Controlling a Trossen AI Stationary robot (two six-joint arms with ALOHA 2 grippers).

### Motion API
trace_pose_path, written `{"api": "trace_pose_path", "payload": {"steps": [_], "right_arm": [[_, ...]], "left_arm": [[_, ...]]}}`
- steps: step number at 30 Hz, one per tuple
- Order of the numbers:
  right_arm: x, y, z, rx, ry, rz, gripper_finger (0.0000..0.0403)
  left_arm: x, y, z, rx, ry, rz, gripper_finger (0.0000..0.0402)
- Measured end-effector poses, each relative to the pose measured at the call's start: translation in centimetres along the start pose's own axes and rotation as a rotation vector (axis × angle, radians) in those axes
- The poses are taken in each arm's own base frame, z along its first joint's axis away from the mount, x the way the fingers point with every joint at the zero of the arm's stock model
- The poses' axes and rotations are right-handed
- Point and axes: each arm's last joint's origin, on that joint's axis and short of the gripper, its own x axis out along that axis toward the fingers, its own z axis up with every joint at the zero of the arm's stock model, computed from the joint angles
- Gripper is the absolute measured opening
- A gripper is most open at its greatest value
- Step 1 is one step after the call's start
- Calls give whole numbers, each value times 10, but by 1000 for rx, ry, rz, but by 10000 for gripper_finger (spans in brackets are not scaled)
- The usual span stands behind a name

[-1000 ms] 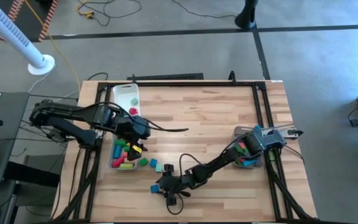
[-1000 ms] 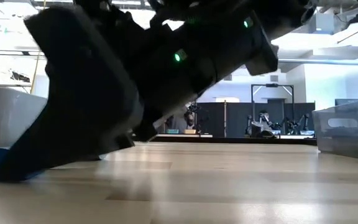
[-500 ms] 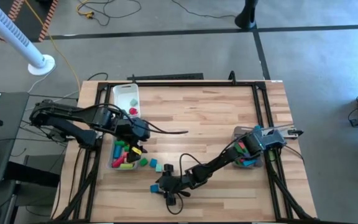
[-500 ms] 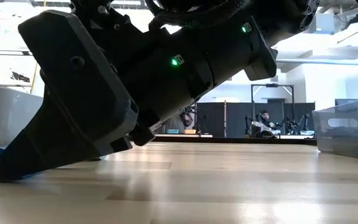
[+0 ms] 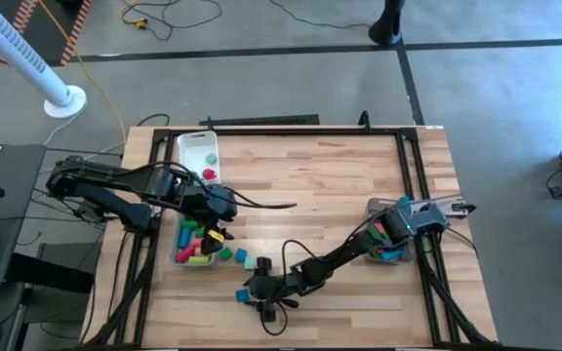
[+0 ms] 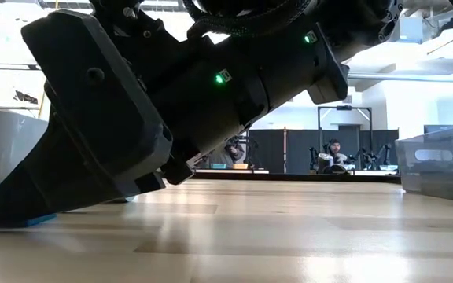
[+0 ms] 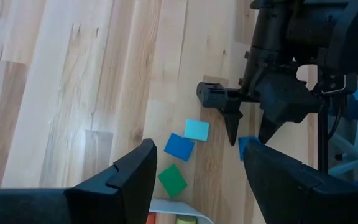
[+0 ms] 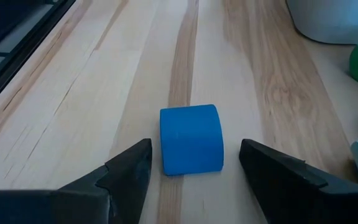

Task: Sort blocks by size
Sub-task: Put the blue semicircular block into the white bin

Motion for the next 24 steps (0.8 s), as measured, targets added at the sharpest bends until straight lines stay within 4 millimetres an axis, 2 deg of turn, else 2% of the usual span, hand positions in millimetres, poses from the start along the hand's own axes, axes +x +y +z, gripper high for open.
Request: {"api": "trace_pose_path", "payload": {"steps": [6,11,15,21,24], "right_arm": [[2,-2,0,11,-10,0,289],[3,-7,2,25,-23,-1,272],[4,-11,3,37,-24,-6,240],[4,-12,3,56,-15,9,161],[4,-12,3,94,-16,11,152]], "left_arm": [[0,0,0,0,0,0,226],[0,0,0,-3,0,0,226],[0,0,0,-4,0,0,226],[0,0,0,-2,1,0,226],[0,0,0,-1,1,0,226]]}}
